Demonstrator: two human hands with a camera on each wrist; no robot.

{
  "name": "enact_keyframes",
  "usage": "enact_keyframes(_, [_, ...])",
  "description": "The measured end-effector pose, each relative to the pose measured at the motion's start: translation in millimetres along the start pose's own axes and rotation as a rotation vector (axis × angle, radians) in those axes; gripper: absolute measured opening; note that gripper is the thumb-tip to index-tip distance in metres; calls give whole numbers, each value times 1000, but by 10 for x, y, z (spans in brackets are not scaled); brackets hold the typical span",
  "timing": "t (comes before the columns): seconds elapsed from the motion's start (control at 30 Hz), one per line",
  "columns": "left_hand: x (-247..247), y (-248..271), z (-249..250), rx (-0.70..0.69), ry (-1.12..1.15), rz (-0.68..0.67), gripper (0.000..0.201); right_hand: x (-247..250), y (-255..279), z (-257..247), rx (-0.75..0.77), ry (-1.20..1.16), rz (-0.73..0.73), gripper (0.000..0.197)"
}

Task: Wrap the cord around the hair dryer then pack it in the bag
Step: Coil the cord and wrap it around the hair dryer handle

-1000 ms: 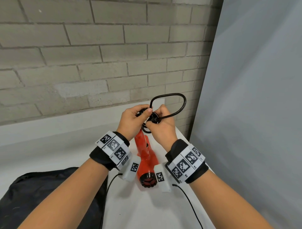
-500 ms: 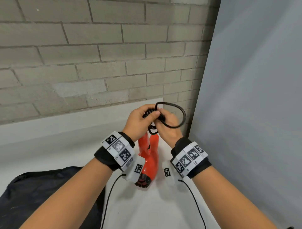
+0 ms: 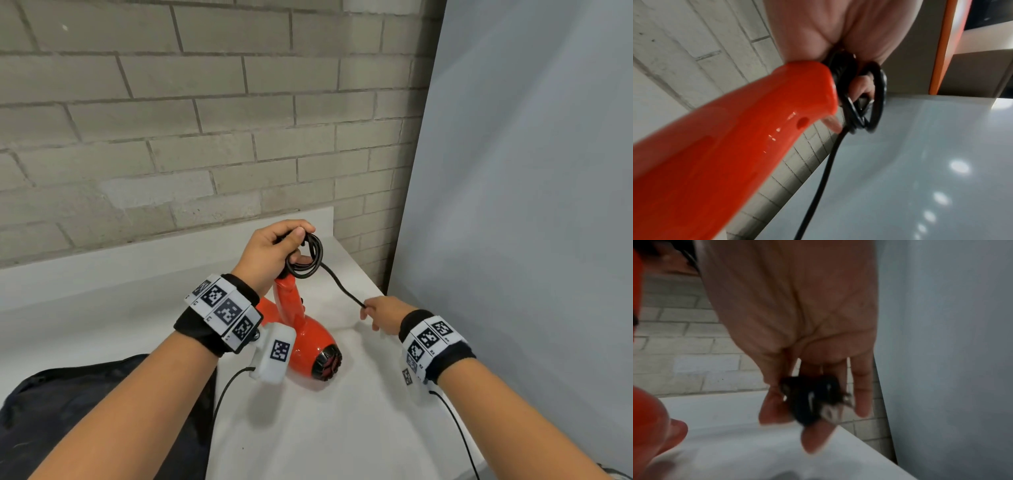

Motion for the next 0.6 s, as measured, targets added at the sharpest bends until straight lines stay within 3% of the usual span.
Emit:
enact_keyframes(0.13, [-24,25,-12,37,21,-56,24,3,40,-56,-41,136,-26,33])
enact_keyframes(0.2, [-38,39,-4,33,-39,-110,34,42,41,-156,5,111,13,33])
enact_keyframes(0.33, [-41,46,40,-14,-174,-203,43,212,121,-595,326,-420,77,45])
enact_keyframes(0.47, [-67,37,60,-40,-229,-235,43,327,252,-967,626,-672,30,43])
enact_keyframes(0.53, [-40,23,61,-40,-222,-203,38,331,269,-992,632,-805,-26,28])
enact_keyframes(0.6, [-30,20,55,-28,-211,-183,31,398,255,-940,551,-871,38,26])
Point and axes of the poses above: each hand's wrist, its own y-axis away from the middle knuckle, its own x-axis out of the back of the hand, z = x × y, the point moved 7 cm from there along -y, towards the middle knuckle, and after that the axes turned 3 degrees about -y, right-handed, at the moved point
